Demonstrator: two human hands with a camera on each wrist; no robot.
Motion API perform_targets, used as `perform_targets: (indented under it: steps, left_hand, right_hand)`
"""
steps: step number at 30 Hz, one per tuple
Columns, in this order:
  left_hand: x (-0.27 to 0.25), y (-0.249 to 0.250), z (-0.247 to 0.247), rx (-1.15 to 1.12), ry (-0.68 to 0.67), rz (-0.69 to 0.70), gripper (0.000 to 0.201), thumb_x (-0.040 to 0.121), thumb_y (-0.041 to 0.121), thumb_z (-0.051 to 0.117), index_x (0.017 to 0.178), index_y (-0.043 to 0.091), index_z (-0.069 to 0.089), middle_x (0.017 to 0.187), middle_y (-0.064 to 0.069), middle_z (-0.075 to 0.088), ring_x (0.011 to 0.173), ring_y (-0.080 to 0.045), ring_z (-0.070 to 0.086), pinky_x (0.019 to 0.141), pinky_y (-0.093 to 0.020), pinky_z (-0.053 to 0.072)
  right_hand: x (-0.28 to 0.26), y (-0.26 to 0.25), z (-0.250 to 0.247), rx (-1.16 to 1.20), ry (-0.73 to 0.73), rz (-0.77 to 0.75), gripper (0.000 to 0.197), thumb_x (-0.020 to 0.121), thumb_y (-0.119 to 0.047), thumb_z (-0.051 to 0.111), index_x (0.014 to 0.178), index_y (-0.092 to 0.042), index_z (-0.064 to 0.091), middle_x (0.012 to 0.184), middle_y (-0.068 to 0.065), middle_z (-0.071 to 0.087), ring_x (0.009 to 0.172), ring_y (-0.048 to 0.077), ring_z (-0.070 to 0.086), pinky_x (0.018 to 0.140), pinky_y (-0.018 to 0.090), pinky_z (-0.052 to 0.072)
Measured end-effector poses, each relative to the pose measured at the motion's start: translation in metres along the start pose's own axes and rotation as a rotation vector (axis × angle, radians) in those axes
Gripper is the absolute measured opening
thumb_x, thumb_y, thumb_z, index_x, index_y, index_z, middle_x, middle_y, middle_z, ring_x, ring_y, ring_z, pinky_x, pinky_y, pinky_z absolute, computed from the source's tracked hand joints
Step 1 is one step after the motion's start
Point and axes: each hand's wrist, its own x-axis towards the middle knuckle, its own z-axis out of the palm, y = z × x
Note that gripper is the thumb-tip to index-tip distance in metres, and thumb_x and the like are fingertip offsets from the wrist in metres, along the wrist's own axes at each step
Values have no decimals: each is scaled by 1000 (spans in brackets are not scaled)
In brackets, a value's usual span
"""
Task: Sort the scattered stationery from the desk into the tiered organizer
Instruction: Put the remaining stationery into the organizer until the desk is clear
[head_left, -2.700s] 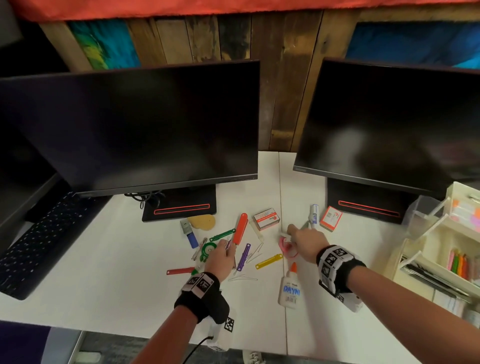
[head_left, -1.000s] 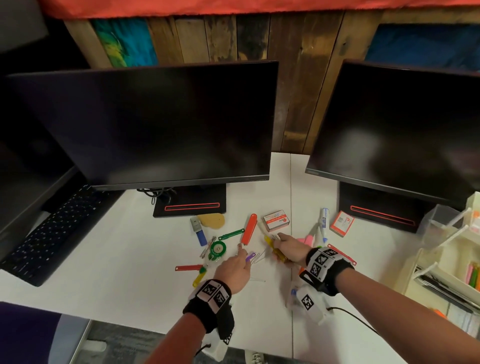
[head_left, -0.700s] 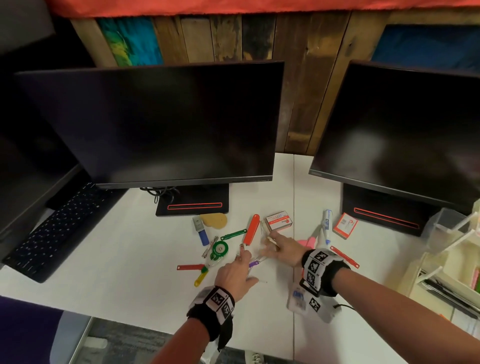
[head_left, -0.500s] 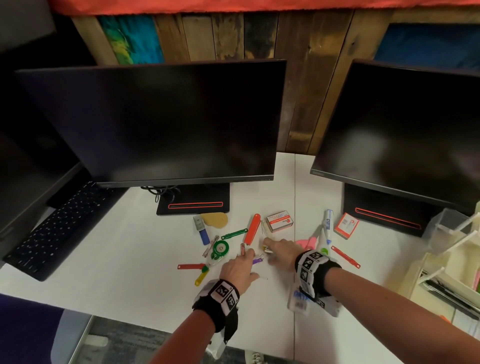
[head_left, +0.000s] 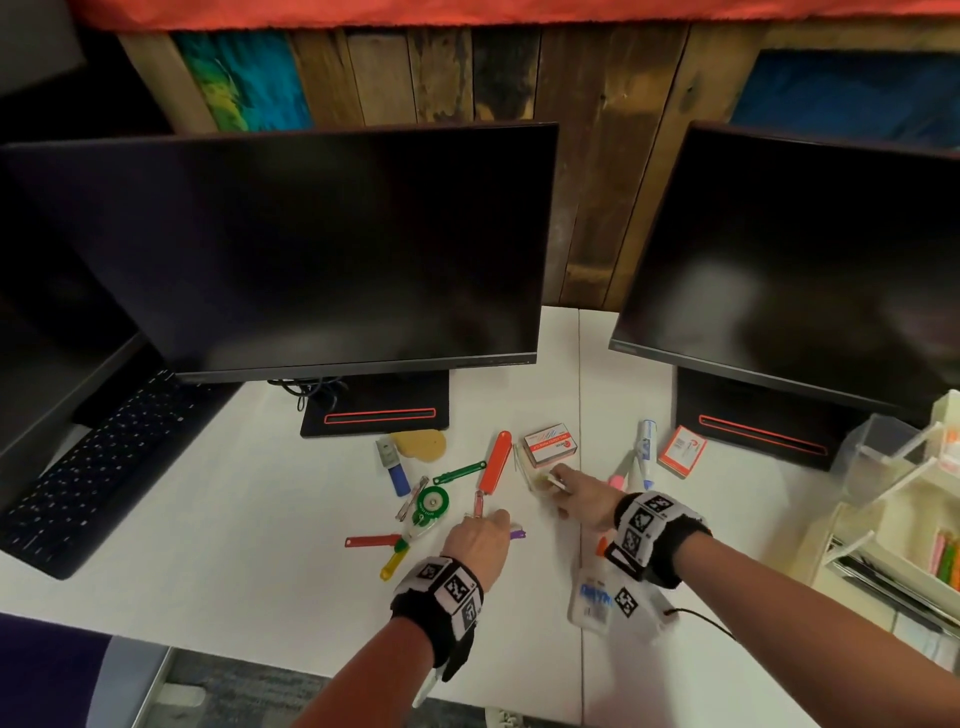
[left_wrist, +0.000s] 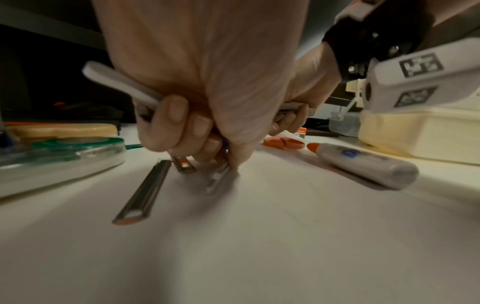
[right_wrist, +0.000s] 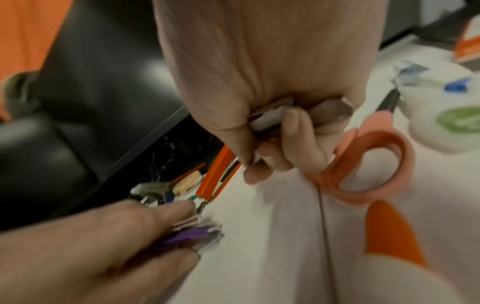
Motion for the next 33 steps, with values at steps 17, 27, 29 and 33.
perform_targets:
  steps: [17,27,29,33]
  left_hand:
    - [10,-43,-22,-802,208,-205,8,97,18,38,98,10,39,72,-3,48,62,-19,48,55,-28,37]
    - [26,-86,-17,-1203,131,-381,7,100,15,36,94,11,38,68,-2,34,56,-12,35,50,-21,31]
    - [27,-85,-20,-1298,98,-367,18,98,8,35,82,14,38,65,-2,32,49,-8,32,42,-13,29]
    - [34,-82,-28,-1505,21,-431,12,99,3,34,92,7,43,68,-5,43,49,-9,39,35,-13,28]
  right_hand:
    - [21,-25,16,-185,293,78,35,99,-33,31,121,-7,37,120,18,59,110,36,57,90,40,43]
    - [35,-40,24,-307,258,215,31,98,-14,28,126,-4,40,127,16,56,118,33,54,95,40,43]
    - [35,-40,23,-345,189,212,36,100,-18,28,130,-1,39,132,15,51,121,31,52,97,38,42]
    - [32,-35,19,-384,45,182,40,101,-24,28,133,-4,41,136,12,45,123,30,49,97,36,40]
